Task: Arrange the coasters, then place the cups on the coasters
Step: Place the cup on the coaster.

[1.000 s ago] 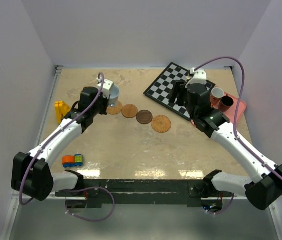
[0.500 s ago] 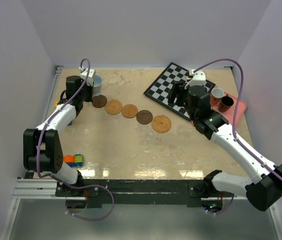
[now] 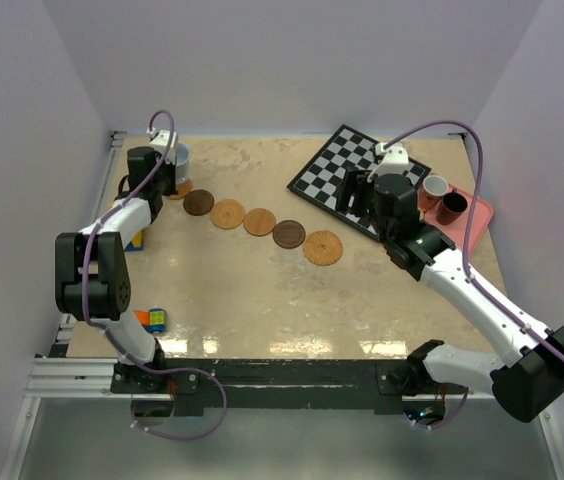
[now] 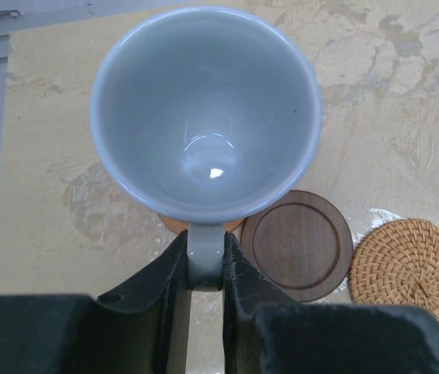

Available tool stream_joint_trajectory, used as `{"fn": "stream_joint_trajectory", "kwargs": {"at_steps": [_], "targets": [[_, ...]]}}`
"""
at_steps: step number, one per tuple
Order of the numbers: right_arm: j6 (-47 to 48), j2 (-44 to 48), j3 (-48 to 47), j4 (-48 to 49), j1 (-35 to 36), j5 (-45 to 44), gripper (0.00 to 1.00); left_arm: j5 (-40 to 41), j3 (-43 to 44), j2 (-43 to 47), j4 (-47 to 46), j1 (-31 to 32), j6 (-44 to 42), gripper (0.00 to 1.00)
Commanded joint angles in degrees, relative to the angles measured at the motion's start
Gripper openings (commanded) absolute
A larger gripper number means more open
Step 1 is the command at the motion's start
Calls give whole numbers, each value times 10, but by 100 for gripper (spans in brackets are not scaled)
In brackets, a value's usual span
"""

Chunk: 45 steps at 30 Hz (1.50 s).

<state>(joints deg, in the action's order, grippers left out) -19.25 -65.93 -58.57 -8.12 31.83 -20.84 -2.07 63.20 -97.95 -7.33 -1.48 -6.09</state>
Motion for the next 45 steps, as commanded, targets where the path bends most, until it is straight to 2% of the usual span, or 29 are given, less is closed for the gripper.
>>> {"fn": "stream_joint_trajectory", "kwargs": {"at_steps": [1,11,21,45], "targets": [[2,10,2,9,-1,2,72,-7,45,-9,-100,-13,30,0],[2,5,-2,-3,-1,-7,72,0,64,-51,-88,-15,52,0],[-1,-3,-1,-2,-1,-10,73,32,44,-44,-91,-16,45,0],[-4,10,5,-9,-1,-20,72,31,38,-65,-88,-20,51,0]]}}
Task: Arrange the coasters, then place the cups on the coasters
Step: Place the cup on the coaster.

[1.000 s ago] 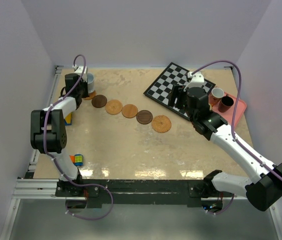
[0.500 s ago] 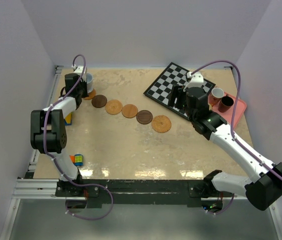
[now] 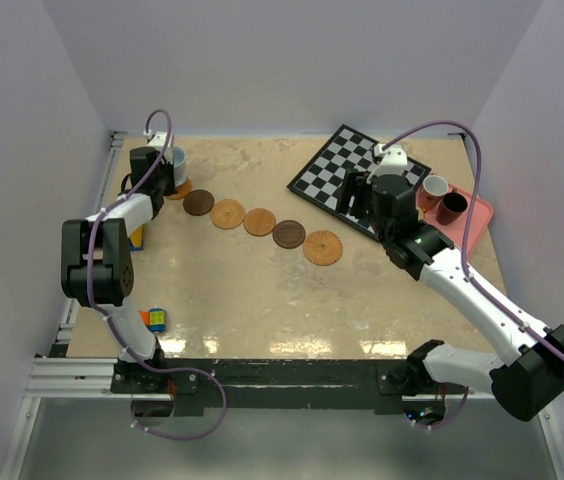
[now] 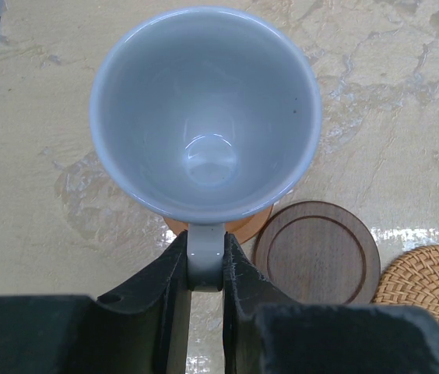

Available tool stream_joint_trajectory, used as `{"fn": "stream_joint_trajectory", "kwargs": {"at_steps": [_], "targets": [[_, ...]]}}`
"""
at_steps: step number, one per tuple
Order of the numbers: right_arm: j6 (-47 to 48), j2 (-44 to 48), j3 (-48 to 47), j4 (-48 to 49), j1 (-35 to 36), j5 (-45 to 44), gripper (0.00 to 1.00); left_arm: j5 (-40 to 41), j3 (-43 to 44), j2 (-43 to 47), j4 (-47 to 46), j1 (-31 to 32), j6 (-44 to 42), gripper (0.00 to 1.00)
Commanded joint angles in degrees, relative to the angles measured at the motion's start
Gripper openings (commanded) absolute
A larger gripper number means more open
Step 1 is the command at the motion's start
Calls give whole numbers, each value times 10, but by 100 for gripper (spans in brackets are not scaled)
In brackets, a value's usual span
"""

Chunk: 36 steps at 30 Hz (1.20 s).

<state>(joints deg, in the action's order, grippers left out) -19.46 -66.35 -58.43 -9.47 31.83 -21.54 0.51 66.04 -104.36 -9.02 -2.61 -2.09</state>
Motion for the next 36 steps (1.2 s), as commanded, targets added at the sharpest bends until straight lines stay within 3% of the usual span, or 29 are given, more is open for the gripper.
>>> {"fn": "stream_joint_trajectory", "kwargs": {"at_steps": [1,36], "targets": [[-3,15,4,5,-1,-13,72,5,9,-2,-72,-10,12,0],[-3,18,11,5,-1,-19,73,-23,-10,-15,-86,-15,38,0]]}}
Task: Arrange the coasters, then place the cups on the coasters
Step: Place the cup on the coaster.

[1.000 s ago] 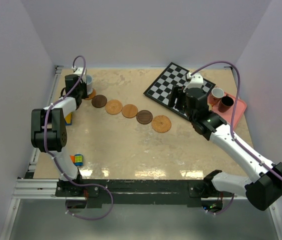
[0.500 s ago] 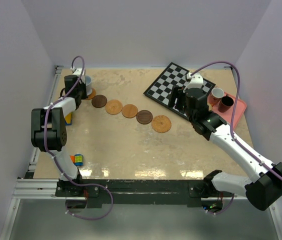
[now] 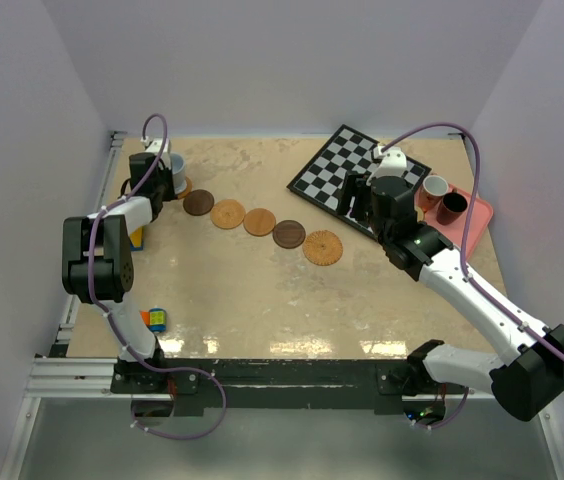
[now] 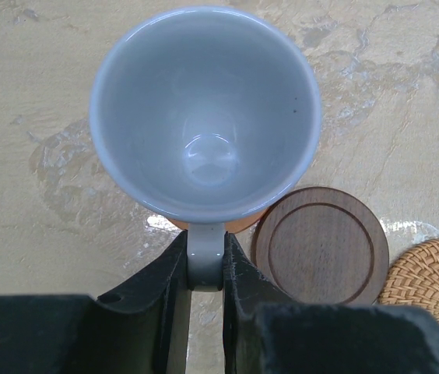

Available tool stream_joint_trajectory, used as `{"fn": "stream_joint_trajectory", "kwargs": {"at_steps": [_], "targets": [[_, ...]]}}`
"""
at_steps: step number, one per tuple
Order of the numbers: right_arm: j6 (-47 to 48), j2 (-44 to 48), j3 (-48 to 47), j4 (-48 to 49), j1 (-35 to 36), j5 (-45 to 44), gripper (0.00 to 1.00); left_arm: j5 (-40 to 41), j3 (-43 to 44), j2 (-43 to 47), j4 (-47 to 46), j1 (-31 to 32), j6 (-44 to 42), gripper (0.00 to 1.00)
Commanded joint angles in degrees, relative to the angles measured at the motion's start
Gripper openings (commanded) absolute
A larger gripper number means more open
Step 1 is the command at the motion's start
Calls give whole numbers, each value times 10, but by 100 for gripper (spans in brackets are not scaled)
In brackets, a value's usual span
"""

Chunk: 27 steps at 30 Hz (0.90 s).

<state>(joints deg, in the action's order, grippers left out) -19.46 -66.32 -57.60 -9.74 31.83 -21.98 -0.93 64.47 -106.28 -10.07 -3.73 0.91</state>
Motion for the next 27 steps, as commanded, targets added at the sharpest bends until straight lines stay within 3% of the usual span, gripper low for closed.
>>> {"fn": "stream_joint_trajectory", "kwargs": {"at_steps": [1,27], "targets": [[-4,18,3,8,-1,-15,73,-8,6,5,-75,-5,8,0],[-1,13,1,9,-1,-17,73,7,12,-10,-58,-5,19,2]]}}
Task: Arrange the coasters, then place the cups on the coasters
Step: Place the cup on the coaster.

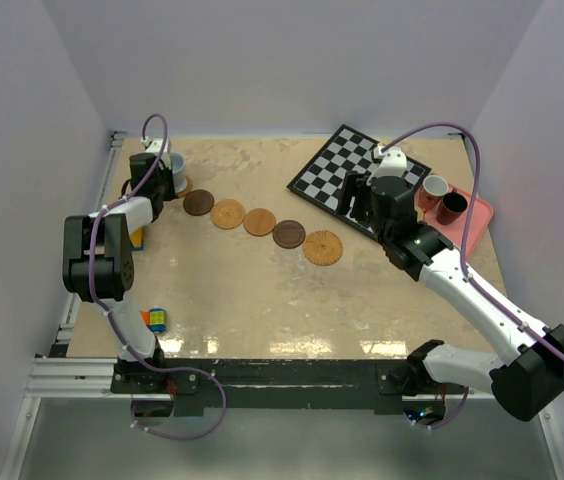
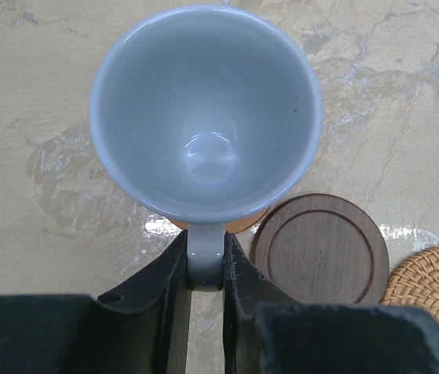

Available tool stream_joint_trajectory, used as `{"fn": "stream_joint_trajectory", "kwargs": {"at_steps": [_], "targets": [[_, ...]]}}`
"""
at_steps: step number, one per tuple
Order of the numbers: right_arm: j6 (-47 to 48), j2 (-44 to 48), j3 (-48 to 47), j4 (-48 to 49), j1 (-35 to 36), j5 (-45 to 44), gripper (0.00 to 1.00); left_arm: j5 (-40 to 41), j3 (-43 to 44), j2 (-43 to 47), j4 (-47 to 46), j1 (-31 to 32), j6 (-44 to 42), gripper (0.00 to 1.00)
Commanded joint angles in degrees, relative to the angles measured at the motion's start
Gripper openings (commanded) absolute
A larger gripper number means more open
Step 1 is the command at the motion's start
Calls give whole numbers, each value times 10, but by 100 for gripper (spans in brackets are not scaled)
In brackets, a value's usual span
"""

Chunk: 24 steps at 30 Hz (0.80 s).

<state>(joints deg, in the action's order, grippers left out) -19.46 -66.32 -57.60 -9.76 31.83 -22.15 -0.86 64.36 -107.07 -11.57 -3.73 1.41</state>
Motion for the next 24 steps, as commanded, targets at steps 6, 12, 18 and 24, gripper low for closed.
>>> {"fn": "stream_joint_trajectory", "kwargs": {"at_steps": [6,12,18,24], "targets": [[-1,15,1,9,-2,-16,73,7,13,-2,-42,-5,18,16],[-3,18,3,9,-1,-17,73,25,11,1,-37,-5,19,26],[-1,20,5,10,-1,-18,73,24,12,5,-36,-4,21,35],[-2,23,5,8,-1,-18,73,19,9,12,-37,-4,22,43]]}}
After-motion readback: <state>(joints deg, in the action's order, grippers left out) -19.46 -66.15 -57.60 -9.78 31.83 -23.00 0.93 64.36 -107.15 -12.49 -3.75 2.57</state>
